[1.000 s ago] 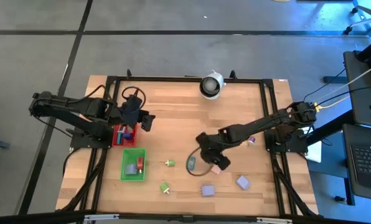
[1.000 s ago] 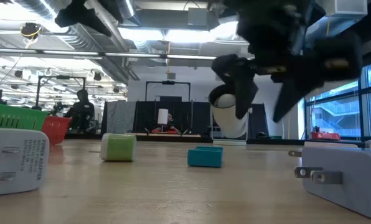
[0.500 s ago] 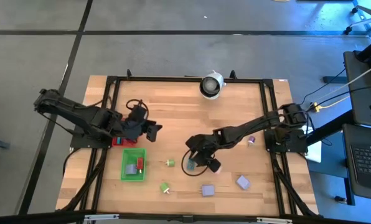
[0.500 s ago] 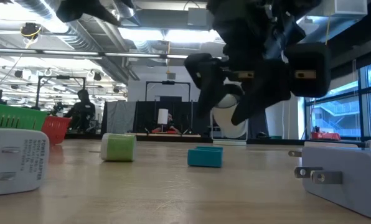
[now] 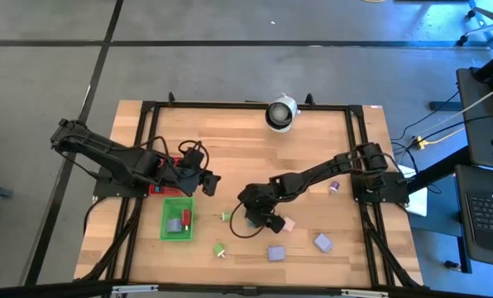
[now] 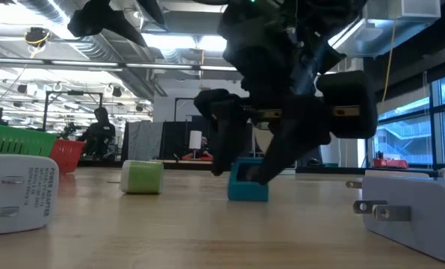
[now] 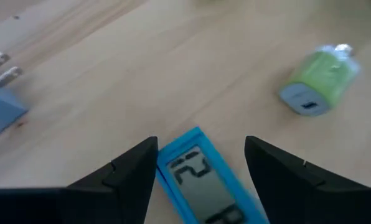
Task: Pick & Place Office items
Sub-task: Put the light blue digital timer into the red bin
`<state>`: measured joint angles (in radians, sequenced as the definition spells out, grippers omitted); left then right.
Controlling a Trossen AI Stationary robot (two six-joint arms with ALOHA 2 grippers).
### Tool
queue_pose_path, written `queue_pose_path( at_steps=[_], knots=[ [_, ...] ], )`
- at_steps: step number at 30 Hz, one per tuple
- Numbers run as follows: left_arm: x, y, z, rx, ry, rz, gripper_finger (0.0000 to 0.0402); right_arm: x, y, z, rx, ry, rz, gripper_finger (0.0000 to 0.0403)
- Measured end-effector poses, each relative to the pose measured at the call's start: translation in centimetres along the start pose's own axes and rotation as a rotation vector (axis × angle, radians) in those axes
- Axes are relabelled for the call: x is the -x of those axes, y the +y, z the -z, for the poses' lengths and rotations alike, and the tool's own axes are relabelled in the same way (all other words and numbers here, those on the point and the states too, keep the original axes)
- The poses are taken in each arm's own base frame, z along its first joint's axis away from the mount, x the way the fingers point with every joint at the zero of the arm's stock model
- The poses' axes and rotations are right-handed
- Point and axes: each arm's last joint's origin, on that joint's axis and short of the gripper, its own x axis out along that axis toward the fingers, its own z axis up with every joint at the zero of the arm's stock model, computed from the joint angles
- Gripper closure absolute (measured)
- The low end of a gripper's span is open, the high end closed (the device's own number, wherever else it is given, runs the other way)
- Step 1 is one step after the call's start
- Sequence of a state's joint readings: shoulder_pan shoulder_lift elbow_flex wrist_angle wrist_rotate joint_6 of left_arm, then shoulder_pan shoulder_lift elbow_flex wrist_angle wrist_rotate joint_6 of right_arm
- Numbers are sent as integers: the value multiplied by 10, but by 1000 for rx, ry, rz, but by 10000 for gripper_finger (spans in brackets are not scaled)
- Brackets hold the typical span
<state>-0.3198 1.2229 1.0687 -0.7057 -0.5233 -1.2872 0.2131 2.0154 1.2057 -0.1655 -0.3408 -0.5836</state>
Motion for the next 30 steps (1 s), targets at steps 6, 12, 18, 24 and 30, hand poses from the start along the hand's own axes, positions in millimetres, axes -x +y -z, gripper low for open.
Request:
queue_pose_path(
  at_steps=[6,12,18,24,30],
  knots=[
    [1,-1,2,5,20,9,199,-3,1,2,-15,23,-38,157],
    [1,-1,2,5,22,9,199,-1,2,10,-51,96,-71,157],
    [1,-1,2,-11,21,9,199,4,-4,18,-77,126,-74,157],
    [1,-1,2,-11,22,9,199,9,-11,26,-111,171,-50,157],
    [1,-1,2,-12,21,9,199,9,-11,27,-148,185,-35,177]
  ],
)
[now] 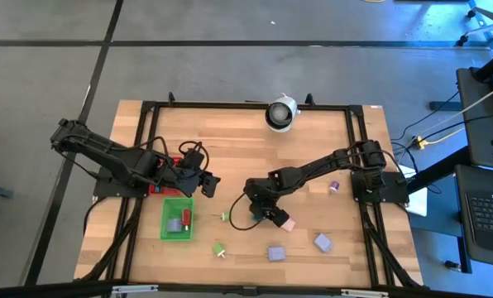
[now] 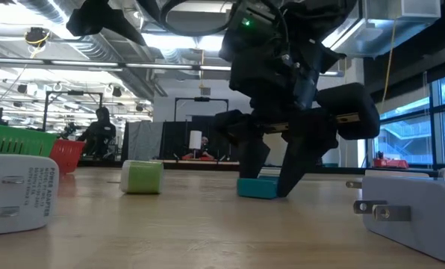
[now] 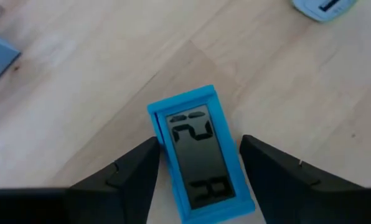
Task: Pick & Place Office items
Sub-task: Put the light blue digital timer into the red bin
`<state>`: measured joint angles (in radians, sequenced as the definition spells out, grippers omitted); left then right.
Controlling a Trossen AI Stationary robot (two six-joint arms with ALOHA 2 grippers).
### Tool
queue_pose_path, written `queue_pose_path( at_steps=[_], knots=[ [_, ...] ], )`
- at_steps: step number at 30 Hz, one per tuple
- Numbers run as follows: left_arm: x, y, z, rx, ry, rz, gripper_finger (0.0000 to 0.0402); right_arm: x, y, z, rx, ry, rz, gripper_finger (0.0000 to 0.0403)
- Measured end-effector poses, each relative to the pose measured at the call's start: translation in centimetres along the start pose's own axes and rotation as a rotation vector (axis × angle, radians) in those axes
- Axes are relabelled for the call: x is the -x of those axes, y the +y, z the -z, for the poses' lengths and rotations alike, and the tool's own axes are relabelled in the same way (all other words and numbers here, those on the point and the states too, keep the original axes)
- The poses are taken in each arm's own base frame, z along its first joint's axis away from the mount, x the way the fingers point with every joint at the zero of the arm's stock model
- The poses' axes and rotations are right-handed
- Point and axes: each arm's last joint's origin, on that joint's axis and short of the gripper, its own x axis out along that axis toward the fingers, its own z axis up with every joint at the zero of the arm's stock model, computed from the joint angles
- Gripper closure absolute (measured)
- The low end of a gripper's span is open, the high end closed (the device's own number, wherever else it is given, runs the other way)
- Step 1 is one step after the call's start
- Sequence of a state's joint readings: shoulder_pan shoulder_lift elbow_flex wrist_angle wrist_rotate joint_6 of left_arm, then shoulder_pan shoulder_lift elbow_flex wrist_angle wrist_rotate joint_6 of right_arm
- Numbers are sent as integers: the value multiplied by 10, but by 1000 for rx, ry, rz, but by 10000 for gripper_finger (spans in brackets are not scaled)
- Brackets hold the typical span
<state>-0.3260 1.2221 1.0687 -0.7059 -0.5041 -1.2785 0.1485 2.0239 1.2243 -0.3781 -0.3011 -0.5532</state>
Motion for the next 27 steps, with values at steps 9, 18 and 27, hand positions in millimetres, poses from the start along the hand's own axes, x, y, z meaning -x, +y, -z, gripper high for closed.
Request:
queue_pose_path(
  at_steps=[9,18,27],
  knots=[
    [0,0,0,-1,0,0,199,0,0,1,-238,14,3,266],
    [0,0,-1,-2,-29,-9,199,35,-11,2,-501,-33,92,252],
    [0,1,-3,-44,-113,-37,199,131,-25,-7,-590,-249,441,258]
  ],
)
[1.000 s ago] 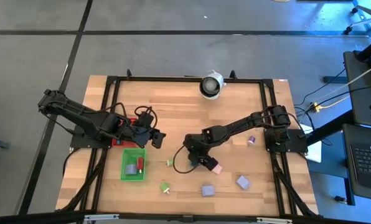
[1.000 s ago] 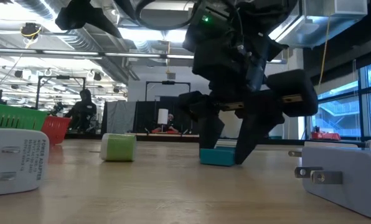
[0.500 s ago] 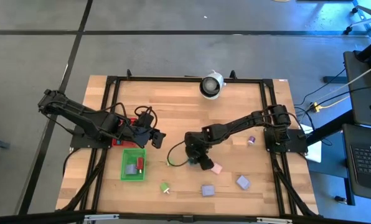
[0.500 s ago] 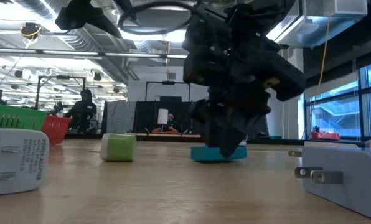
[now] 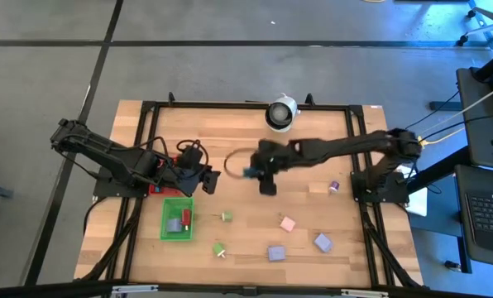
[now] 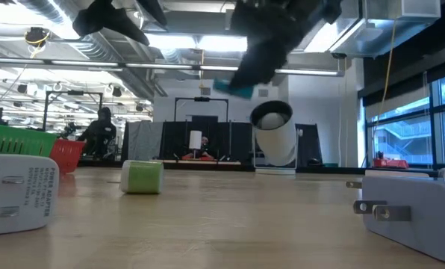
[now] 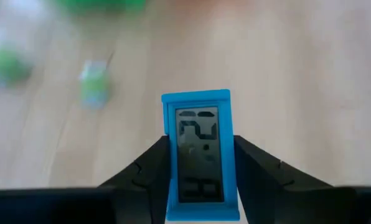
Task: Pick & Place Office items
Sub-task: Put the light blue digital timer into the red bin
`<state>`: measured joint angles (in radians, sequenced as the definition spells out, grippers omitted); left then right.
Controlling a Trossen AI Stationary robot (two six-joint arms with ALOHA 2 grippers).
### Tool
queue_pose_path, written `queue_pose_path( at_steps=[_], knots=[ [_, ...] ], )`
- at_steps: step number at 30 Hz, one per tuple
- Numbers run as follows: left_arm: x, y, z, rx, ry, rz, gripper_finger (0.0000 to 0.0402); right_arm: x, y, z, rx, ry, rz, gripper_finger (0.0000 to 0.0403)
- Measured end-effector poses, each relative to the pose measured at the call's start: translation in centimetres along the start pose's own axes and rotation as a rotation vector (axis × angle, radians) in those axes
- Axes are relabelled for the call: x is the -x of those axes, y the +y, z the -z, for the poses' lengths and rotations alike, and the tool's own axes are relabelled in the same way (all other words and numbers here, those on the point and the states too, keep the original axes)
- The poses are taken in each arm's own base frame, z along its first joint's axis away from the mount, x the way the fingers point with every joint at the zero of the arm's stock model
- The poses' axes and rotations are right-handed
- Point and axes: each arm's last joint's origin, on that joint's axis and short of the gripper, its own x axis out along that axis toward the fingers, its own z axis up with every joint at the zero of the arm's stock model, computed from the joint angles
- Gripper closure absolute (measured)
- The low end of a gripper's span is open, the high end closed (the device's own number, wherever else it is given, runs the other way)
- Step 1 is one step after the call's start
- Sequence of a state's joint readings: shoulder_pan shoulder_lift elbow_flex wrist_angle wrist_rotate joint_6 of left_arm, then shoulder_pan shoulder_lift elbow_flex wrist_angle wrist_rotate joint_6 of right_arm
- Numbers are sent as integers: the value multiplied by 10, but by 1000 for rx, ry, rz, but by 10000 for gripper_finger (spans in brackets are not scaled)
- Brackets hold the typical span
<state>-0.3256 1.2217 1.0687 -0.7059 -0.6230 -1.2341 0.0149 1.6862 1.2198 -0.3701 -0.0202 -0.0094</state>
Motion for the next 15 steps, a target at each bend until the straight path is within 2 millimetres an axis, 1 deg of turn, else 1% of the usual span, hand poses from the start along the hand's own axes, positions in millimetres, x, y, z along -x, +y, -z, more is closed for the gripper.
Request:
queue_pose_path(
  at_steps=[3,7,12,15],
  knots=[
    [0,1,-2,-20,-59,-21,199,26,-10,-12,-52,-111,80,253],
    [0,2,-5,-56,-159,-61,199,62,-16,-29,-113,-306,148,250],
    [2,1,-11,-176,-337,-131,199,92,-16,-49,-127,-551,156,253],
    [3,-3,-16,-312,-422,-175,199,102,-15,-54,-127,-627,147,251]
  ],
)
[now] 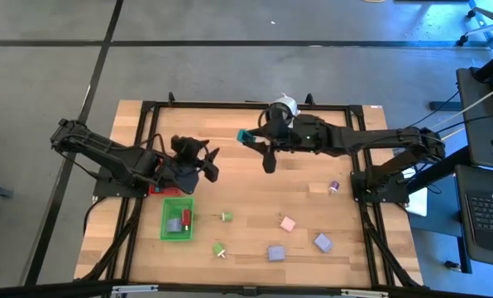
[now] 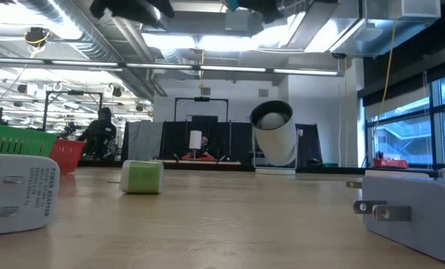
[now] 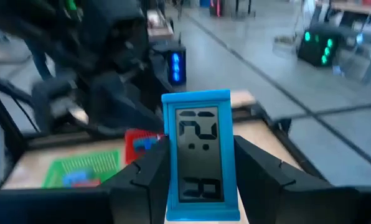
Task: Pick & Place Office items
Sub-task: Put the light blue digital timer into the red bin
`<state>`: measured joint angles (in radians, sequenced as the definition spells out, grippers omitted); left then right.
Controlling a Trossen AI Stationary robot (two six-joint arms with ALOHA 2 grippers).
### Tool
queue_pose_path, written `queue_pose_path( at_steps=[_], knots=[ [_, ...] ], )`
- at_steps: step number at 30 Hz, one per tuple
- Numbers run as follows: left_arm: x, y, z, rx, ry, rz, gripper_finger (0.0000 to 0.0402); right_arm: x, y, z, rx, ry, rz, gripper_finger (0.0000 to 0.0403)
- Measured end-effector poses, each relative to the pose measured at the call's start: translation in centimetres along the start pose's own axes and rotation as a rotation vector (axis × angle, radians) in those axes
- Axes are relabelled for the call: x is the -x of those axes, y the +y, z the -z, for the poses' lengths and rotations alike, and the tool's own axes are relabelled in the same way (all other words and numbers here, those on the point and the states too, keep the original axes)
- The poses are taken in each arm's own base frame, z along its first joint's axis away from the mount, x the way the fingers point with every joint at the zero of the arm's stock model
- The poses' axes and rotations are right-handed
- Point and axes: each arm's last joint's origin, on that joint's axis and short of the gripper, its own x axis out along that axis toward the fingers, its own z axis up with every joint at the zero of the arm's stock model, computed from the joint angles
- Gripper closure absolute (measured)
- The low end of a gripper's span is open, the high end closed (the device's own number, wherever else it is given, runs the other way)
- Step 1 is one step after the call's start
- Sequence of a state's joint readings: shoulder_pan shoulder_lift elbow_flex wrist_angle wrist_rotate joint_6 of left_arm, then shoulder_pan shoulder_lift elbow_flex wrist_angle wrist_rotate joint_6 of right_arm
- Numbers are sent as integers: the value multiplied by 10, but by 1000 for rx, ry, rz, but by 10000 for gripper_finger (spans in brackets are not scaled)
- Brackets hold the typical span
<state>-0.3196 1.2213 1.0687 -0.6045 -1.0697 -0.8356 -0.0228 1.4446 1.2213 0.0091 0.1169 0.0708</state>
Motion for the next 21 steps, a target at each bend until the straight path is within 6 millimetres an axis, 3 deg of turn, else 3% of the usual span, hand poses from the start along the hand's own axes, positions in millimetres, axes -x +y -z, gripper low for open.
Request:
queue_pose_path(
  at_steps=[5,9,16,21],
  knots=[
    [-5,-5,-11,-188,-77,-13,199,1,-1,-2,-14,-14,1,250],
    [-14,-6,-21,-232,-93,17,198,1,-4,-2,-81,-15,10,249],
    [-42,-1,-37,-318,-3,306,188,-1,-17,-2,-232,-8,-1,249],
    [-58,9,-44,-435,21,432,176,0,-29,2,-376,89,-192,249]
  ],
)
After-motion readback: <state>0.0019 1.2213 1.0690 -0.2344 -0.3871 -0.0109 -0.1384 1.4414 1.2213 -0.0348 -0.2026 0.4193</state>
